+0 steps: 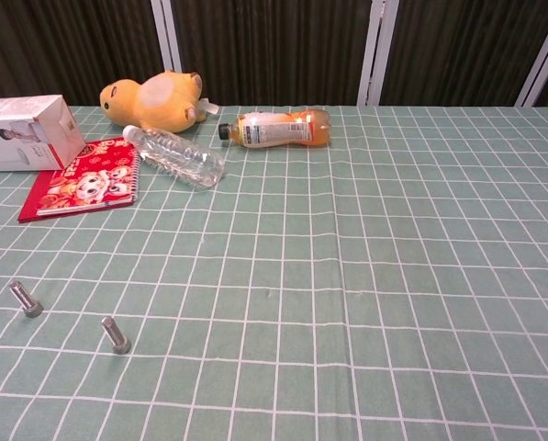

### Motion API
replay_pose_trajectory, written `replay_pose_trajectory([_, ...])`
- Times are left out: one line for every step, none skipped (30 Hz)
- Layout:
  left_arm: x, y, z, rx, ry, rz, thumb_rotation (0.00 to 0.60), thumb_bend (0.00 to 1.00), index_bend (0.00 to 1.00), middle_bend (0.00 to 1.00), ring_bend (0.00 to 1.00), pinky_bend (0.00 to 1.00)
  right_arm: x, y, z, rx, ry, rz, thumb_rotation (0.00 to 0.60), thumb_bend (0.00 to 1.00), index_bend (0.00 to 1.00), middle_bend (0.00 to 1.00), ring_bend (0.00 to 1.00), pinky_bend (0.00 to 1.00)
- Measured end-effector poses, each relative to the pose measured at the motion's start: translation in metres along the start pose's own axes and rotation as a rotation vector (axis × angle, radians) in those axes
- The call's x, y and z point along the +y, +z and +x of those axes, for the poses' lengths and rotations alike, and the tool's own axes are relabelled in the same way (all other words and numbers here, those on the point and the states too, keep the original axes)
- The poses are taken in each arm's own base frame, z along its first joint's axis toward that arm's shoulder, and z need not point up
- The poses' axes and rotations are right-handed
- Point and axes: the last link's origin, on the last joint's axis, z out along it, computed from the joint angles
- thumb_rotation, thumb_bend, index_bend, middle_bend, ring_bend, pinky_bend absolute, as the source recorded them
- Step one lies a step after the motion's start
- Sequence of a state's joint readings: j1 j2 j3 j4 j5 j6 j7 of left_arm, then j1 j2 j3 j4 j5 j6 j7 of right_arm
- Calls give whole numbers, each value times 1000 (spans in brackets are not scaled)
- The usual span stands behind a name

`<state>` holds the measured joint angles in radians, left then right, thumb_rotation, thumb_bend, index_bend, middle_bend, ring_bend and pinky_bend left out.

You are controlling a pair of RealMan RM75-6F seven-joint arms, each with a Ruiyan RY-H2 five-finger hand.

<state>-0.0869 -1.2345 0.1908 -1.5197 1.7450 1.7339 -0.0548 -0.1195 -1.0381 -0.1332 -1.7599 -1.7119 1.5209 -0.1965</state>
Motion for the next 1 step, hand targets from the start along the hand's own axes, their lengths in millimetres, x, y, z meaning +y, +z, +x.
replay_pose_trajectory([-4,-3,2,5,0,5,600,364,0,0,0,35,1,1,0,6,0,-2,600,158,0,0,0,0])
